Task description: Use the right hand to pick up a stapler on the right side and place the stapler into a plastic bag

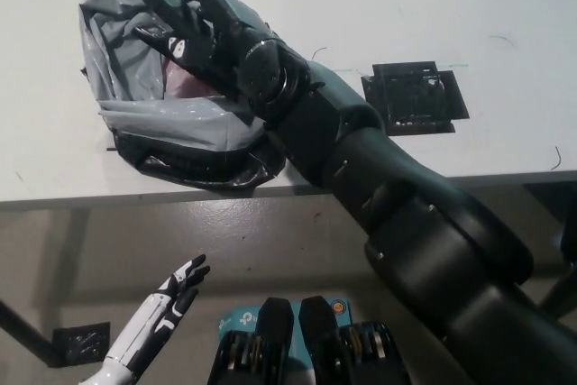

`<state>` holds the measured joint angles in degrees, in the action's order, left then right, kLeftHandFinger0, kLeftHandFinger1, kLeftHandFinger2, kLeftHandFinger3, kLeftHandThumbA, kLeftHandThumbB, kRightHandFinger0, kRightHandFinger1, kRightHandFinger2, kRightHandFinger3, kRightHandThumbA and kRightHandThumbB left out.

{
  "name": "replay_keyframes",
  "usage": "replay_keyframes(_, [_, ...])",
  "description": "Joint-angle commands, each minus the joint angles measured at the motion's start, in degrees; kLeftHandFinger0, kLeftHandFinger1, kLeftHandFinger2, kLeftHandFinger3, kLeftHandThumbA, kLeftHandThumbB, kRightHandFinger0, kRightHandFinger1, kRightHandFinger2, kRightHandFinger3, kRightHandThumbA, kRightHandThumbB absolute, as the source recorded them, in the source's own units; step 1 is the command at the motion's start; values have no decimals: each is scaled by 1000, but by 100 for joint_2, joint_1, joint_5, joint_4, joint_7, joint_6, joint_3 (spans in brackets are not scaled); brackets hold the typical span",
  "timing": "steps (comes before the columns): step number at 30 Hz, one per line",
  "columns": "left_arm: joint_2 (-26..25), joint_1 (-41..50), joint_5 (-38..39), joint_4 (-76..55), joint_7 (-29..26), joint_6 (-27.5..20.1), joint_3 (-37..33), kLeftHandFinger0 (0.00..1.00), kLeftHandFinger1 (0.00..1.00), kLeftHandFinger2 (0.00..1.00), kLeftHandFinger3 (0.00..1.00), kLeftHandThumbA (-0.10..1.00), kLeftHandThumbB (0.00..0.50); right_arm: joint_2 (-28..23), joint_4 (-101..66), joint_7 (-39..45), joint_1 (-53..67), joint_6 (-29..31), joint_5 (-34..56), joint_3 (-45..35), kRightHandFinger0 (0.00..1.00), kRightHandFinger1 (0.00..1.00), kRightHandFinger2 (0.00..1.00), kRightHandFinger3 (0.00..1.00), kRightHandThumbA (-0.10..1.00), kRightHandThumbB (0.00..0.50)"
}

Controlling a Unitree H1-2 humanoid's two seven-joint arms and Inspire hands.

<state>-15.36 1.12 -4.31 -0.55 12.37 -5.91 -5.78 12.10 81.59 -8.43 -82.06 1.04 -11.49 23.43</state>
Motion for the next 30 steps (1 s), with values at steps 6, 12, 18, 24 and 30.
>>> replay_keyframes(6, [-144, -107, -48, -305, 169, 56, -48, 1000, 1000, 1000, 1000, 1000, 228, 5, -117, -1123, -353, 1085, -876, 461, 0, 84, 286, 446, 363, 151])
replay_keyframes(12, [-127, -82, -37, -364, 196, 26, -36, 1000, 1000, 1000, 1000, 1000, 214, -39, -75, -1934, -262, 1276, -1771, 1348, 1, 155, 348, 458, 358, 159])
replay_keyframes(18, [-124, -77, -106, -431, 221, 39, -63, 1000, 1000, 1000, 1000, 1000, 211, -119, -59, -2484, -294, 1458, -2146, 1876, 182, 320, 429, 681, 320, 93])
replay_keyframes(24, [-124, -68, -106, -553, 289, 118, -112, 1000, 1000, 1000, 1000, 1000, 216, -168, -15, -2632, -188, 1332, -2537, 2341, 208, 328, 421, 623, 343, 135])
replay_keyframes(30, [-129, -72, -93, -593, 288, 131, -122, 1000, 1000, 1000, 1000, 1000, 213, -132, 77, -2139, -66, 930, -2724, 2587, 841, 808, 956, 1000, 718, 274])
